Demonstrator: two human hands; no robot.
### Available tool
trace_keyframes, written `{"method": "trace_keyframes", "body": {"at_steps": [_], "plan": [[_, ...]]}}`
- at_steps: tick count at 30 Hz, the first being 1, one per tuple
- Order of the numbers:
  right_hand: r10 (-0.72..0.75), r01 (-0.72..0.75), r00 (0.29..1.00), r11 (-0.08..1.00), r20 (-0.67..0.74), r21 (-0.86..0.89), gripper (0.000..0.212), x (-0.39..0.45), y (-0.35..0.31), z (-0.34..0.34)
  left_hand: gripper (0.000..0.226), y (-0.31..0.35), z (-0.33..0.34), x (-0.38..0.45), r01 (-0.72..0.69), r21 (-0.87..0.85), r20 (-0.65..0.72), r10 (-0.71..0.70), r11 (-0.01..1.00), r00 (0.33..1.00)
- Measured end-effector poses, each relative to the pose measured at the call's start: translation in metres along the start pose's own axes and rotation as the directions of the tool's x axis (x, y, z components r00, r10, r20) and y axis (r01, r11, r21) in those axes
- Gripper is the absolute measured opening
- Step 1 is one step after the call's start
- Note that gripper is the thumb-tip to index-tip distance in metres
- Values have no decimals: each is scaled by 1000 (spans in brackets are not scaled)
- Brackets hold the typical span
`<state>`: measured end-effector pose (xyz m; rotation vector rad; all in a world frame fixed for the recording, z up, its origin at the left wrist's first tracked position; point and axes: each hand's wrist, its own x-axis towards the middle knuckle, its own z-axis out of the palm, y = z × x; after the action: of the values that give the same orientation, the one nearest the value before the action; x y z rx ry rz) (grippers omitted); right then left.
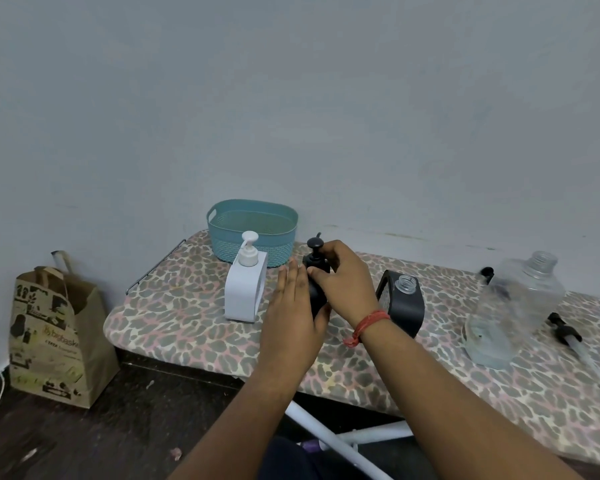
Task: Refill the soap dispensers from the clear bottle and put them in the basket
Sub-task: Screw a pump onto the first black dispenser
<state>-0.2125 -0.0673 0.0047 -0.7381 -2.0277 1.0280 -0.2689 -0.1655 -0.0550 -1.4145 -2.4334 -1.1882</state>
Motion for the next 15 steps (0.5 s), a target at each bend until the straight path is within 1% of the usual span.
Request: {"method": "trace_keyframes", "body": {"at_steps": [3, 5, 10, 12, 15], "plan": [[21, -21, 999, 1000, -24, 9, 26, -1, 1, 1, 86, -2, 0, 1, 2, 23, -3, -2, 1000, 1000], [22, -22, 999, 1000, -28, 6, 26, -2, 1, 0, 85, -3, 0, 2, -18, 71, -1, 18, 997, 1000], [-23, 24, 1000, 997, 21, -80, 27, 2, -5, -5, 84, -7, -1, 3, -68, 202, -8, 71, 977, 997], [-31, 38, 998, 991, 54, -129, 28, 4, -7, -8, 87, -7, -1, 1, -72, 216, -14, 76, 974, 997], [-27, 40, 996, 986, 85, -162, 26, 4, -8, -11, 91, -10, -1, -2, -62, 193, -16, 66, 979, 998]]}}
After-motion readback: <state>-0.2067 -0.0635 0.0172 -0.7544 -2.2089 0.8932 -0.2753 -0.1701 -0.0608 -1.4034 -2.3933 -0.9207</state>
